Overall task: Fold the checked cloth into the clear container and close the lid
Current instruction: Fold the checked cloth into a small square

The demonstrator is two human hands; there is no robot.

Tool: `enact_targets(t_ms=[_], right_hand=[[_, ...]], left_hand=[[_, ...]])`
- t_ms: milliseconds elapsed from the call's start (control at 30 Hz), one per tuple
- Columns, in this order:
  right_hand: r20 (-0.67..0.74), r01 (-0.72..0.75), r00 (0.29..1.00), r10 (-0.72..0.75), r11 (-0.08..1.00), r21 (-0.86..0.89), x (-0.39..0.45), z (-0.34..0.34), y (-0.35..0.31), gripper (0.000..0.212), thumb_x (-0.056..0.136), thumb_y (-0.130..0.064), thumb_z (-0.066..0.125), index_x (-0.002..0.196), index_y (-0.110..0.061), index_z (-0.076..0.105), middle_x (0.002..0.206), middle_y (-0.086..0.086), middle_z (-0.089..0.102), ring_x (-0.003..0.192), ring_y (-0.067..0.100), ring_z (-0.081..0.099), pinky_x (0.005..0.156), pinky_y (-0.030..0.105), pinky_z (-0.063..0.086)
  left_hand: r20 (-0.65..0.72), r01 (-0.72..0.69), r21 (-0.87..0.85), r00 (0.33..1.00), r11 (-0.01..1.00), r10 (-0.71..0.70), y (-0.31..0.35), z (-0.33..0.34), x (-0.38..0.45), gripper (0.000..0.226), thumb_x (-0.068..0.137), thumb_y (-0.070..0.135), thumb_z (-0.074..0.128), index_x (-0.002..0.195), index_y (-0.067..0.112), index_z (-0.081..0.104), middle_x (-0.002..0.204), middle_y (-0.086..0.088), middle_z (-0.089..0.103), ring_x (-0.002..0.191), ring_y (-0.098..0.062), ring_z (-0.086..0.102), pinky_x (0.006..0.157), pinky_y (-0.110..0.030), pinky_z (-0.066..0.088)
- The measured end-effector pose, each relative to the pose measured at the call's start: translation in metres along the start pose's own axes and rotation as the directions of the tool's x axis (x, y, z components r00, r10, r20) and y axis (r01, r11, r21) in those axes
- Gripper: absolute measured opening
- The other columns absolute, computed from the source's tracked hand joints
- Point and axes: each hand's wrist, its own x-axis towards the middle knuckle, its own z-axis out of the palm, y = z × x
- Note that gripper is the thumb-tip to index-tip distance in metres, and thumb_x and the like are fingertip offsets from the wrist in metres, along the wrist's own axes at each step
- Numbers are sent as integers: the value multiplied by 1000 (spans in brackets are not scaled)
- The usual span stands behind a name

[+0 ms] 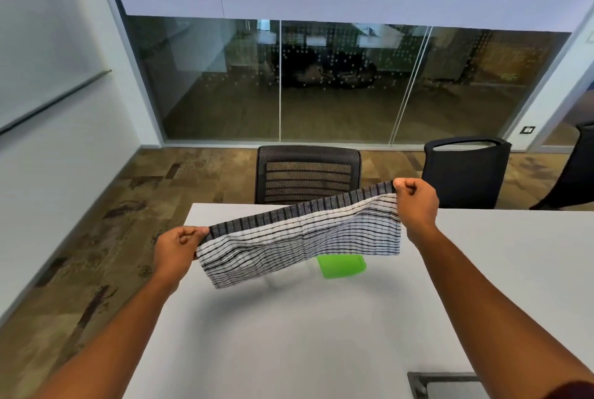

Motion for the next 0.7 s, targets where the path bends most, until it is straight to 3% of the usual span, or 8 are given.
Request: enact_targets(t_ms=[100, 267, 367, 467, 533, 700], right_hand=[[85, 63, 994, -63, 998, -5, -18, 6, -9, 9, 94, -26, 67, 94, -18, 71, 88, -5, 71, 86, 13, 67, 84, 37, 58], [335, 156, 925, -178, 983, 92, -69, 32, -16, 3, 88, -22, 73, 86, -20, 72, 80, -6, 70, 74, 14, 68, 68, 38, 60], [459, 81, 874, -162, 978, 191, -102, 50, -21, 7, 87, -14, 74, 86, -20, 70, 77, -1, 66, 68, 14, 64, 56, 35, 60], [592, -2, 788, -169, 961, 277, -131, 65, -27, 9, 88, -7, 74, 92, -14, 69, 80, 9, 66, 70, 17, 67, 58, 37, 62], [618, -23, 765, -184, 950, 311, -141, 71, -30, 12, 88, -5, 74, 99, -5, 69, 84, 19, 68, 72, 20, 69, 60, 39, 63], [568, -23, 805, -170, 948, 316, -146, 72, -30, 14, 87, -5, 74, 101, -2, 70, 93, 28, 71, 72, 22, 71, 62, 40, 64]], left_hand=[[20, 13, 29, 1000, 999, -14, 21, 12, -4, 18, 86, 20, 77, 88, 2, 75, 81, -18, 77, 70, -27, 72, 71, -42, 62], [134, 20, 18, 991, 1000, -22, 56, 44, -25, 19, 82, 23, 81, 78, 6, 75, 75, -15, 76, 67, -25, 69, 68, -41, 59], [258, 41, 1, 965, 999, -40, 75, 63, -43, 20, 83, 24, 80, 81, 5, 76, 77, -17, 76, 65, -23, 67, 68, -40, 58], [351, 40, -15, 936, 999, -33, 87, 78, -61, 23, 83, 24, 79, 87, 2, 76, 77, -12, 77, 59, -14, 65, 57, -30, 56], [382, 46, -34, 924, 998, -29, 92, 85, -69, 21, 83, 23, 79, 91, 4, 77, 79, -10, 78, 60, -12, 67, 55, -27, 56], [485, 82, -53, 873, 995, -46, 94, 82, -75, 13, 93, 13, 68, 101, 7, 75, 89, -10, 80, 77, -17, 75, 68, -29, 60]])
